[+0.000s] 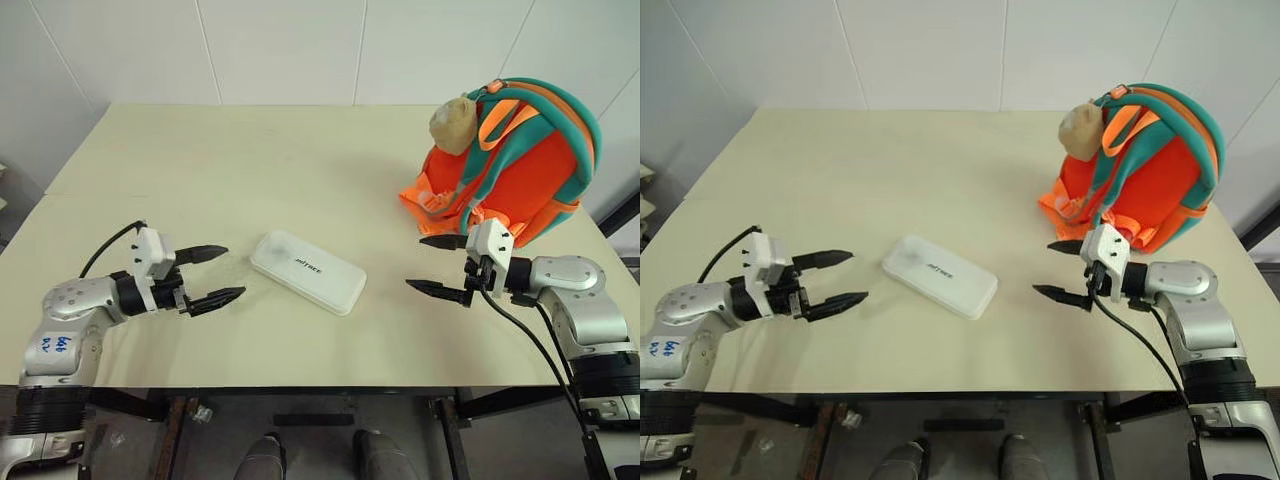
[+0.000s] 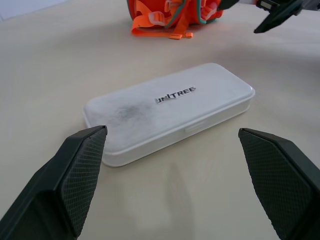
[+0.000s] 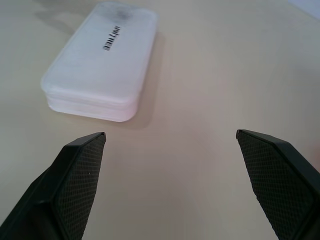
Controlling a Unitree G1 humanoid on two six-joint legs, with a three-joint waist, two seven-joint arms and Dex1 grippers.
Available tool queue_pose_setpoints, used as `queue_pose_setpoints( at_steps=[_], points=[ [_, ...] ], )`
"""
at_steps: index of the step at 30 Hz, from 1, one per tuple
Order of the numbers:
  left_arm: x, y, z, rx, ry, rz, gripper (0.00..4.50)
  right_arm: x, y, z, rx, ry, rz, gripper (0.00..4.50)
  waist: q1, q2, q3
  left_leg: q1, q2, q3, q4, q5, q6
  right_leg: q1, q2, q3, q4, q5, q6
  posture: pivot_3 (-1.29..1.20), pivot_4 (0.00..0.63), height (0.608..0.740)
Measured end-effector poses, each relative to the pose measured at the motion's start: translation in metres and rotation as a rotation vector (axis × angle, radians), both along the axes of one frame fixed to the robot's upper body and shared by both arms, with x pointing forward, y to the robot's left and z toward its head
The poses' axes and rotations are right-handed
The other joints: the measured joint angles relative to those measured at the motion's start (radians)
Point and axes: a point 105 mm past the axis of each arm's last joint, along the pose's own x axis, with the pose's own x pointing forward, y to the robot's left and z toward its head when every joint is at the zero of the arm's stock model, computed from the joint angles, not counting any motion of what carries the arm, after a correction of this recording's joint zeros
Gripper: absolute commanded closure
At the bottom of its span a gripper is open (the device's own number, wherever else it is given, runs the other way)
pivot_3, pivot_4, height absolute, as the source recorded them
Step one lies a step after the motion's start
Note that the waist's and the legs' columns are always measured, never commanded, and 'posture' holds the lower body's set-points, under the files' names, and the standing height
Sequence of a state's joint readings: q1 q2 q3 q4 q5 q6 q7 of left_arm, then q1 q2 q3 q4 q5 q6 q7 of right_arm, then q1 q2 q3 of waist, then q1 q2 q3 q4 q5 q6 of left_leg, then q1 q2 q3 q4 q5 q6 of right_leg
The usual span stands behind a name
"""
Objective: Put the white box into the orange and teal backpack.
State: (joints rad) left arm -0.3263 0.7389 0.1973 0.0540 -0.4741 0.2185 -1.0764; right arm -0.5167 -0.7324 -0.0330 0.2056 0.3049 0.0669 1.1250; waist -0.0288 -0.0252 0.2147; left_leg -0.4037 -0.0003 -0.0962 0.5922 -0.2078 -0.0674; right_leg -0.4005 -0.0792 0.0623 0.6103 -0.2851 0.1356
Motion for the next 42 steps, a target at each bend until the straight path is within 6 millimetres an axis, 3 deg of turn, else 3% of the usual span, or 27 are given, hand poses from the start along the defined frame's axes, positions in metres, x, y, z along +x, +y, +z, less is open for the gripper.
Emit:
queue_pose_setpoints(
  at_steps=[10, 14, 23, 24, 31, 38, 42],
  points=[
    [0.012, -0.006, 0.0, -0.006, -0.028, -0.003, 0.0, 0.006, -0.006, -0.002, 0.006, -0.015, -0.056, 0.08, 0.0, 0.0, 0.0, 0.0, 0.0, 0.0, 0.001, 0.0, 0.0, 0.0, 0.0, 0.0, 0.001, 0.0, 0.001, 0.0, 0.15, 0.74],
    [0.027, 0.001, 0.002, 0.02, -0.06, 0.041, 1.21, 0.007, -0.004, -0.006, -0.005, -0.016, -0.056, 1.37, 0.0, 0.0, 0.0, 0.0, 0.0, 0.0, 0.002, 0.0, 0.0, 0.0, 0.0, 0.0, 0.002, 0.001, 0.001, 0.0, 0.15, 0.74],
    [0.071, 0.019, -0.006, 0.067, -0.079, 0.197, 4.18, -0.001, 0.022, -0.052, -0.023, 0.071, -0.027, 4.5, 0.001, 0.0, 0.0, 0.0, -0.001, 0.0, 0.003, 0.0, 0.0, 0.0, 0.0, 0.0, 0.003, 0.001, 0.002, 0.0, 0.15, 0.74],
    [0.074, 0.02, -0.008, 0.074, -0.077, 0.209, 4.49, -0.003, 0.025, -0.056, -0.027, 0.076, -0.024, 4.5, 0.001, 0.0, 0.0, 0.0, -0.001, 0.0, 0.003, 0.0, 0.0, 0.0, 0.0, 0.0, 0.004, 0.001, 0.002, 0.0, 0.15, 0.74],
    [0.094, 0.006, -0.033, 0.102, -0.006, 0.237, 4.49, -0.008, 0.043, -0.07, -0.009, 0.108, -0.019, 4.5, 0.001, 0.0, 0.0, 0.0, -0.001, -0.001, 0.005, 0.0, 0.0, 0.0, 0.0, 0.0, 0.007, 0.001, 0.002, 0.0, 0.15, 0.74],
    [0.108, -0.017, -0.043, 0.096, 0.02, 0.24, 4.49, -0.012, 0.072, -0.075, 0.028, 0.138, 0.019, 4.5, 0.001, 0.0, 0.0, 0.0, -0.001, -0.001, 0.008, 0.001, 0.0, 0.0, 0.001, 0.0, 0.009, 0.001, 0.003, 0.0, 0.15, 0.74],
    [0.109, -0.025, -0.047, 0.091, 0.022, 0.219, 4.49, -0.012, 0.077, -0.078, 0.03, 0.147, 0.024, 4.5, 0.0, 0.0, 0.0, 0.0, -0.001, -0.001, 0.008, 0.001, 0.0, 0.0, 0.001, 0.0, 0.009, 0.001, 0.003, 0.0, 0.15, 0.74]
  ],
)
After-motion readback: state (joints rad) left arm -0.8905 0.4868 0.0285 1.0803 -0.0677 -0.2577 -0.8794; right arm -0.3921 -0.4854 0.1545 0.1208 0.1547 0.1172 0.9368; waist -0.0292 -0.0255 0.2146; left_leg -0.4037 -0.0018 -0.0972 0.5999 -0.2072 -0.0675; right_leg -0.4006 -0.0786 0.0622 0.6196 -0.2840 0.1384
